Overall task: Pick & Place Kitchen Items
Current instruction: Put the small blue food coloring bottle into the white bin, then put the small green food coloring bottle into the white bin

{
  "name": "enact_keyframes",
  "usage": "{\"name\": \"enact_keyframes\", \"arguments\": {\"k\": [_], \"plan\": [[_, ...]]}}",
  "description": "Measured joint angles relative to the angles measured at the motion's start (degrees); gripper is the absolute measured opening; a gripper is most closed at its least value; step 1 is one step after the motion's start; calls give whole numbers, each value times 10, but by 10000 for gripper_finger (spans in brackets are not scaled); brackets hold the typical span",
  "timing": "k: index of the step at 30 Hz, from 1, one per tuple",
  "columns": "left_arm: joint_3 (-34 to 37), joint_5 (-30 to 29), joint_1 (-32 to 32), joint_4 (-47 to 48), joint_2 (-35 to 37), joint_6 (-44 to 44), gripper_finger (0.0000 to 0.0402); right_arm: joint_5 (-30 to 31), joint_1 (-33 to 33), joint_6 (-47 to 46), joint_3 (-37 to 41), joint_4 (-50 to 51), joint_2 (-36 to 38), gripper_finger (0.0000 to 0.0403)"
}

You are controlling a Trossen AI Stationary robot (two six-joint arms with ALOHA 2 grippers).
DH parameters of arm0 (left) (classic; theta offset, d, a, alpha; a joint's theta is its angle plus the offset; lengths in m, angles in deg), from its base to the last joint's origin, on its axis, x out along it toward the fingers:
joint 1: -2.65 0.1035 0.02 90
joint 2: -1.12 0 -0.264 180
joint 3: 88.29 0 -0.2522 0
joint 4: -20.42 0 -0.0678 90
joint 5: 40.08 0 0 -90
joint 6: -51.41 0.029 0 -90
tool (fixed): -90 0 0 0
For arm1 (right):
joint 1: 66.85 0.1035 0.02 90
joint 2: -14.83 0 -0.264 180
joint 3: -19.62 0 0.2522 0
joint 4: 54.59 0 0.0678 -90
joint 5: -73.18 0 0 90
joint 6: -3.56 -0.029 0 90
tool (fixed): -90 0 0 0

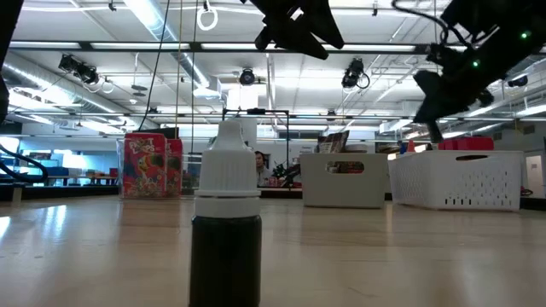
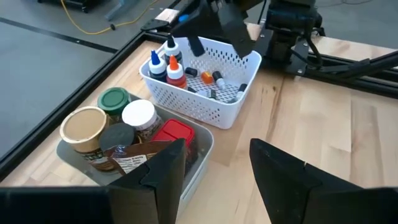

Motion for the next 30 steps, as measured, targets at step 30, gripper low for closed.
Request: {"name": "enact_keyframes", "arguments": {"k": [30], "plan": [[0, 45, 0, 30, 0, -1, 187, -88, -77, 106, 0, -204, -7, 156]]}}
